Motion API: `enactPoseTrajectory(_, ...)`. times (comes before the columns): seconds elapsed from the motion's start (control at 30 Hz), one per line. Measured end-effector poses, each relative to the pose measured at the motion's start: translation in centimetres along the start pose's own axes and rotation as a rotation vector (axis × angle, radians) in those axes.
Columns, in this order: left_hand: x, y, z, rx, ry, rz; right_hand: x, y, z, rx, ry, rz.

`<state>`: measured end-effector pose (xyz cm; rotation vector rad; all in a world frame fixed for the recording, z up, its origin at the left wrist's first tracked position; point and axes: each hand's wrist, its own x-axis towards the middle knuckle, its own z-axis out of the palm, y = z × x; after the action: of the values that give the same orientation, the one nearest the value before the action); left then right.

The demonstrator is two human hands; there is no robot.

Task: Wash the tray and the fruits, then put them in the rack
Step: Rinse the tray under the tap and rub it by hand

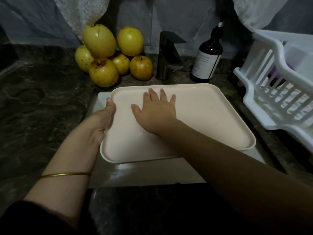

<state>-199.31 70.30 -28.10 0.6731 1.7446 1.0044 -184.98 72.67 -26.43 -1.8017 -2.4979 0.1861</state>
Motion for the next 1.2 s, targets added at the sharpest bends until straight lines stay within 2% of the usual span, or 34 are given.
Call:
enactPoseTrajectory(0.13, 0.8, -0.4, 0.0, -0.028, -0.102, 0.010, -0.1, -1.8, 0.2, 0.002, -0.027, -0.425)
enactPoseTrajectory(0.23, 0.2, 0.0, 0.1, -0.090, -0.119, -0.003, 0.5, -2.1, 0.5, 0.024, 0.007, -0.491)
enactPoseTrajectory(0.47, 0.0, 0.3, 0.7, -0.029, 0.040, 0.056, 2.0, 0.4, -0.1, 0.040, 0.203, -0.266)
enactPoseTrajectory(0.6, -0.7, 0.2, 0.7, -0.057, 0.024, 0.072, 2.5, 3.8, -0.6, 0.184, 0.324, -0.053)
enactPoseTrajectory(0.67, -0.6, 0.0, 0.4, 0.002, -0.015, 0.075, 2.8, 5.7, -1.1, 0.245, 0.371, 0.091)
enactPoseTrajectory(0.83, -0.6, 0.2, 0.0, 0.033, -0.033, 0.082, 2.3, 9.0, -1.9, 0.084, 0.405, 0.239)
enactPoseTrajectory(0.93, -0.8, 0.3, -0.1, 0.042, -0.034, 0.069, 1.5, 10.3, -1.9, -0.067, 0.333, 0.413)
enactPoseTrajectory(1.03, -1.0, 0.1, 0.0, 0.033, -0.055, 0.070, 0.7, 10.5, -1.2, -0.084, 0.189, 0.555)
enactPoseTrajectory(1.1, -1.1, 0.2, 0.0, 0.036, -0.050, 0.067, 0.4, 9.9, -0.1, -0.013, 0.110, 0.578)
enactPoseTrajectory(1.2, -1.3, 0.3, -0.2, 0.028, -0.048, 0.042, 0.1, 8.1, 1.0, 0.071, 0.007, 0.518)
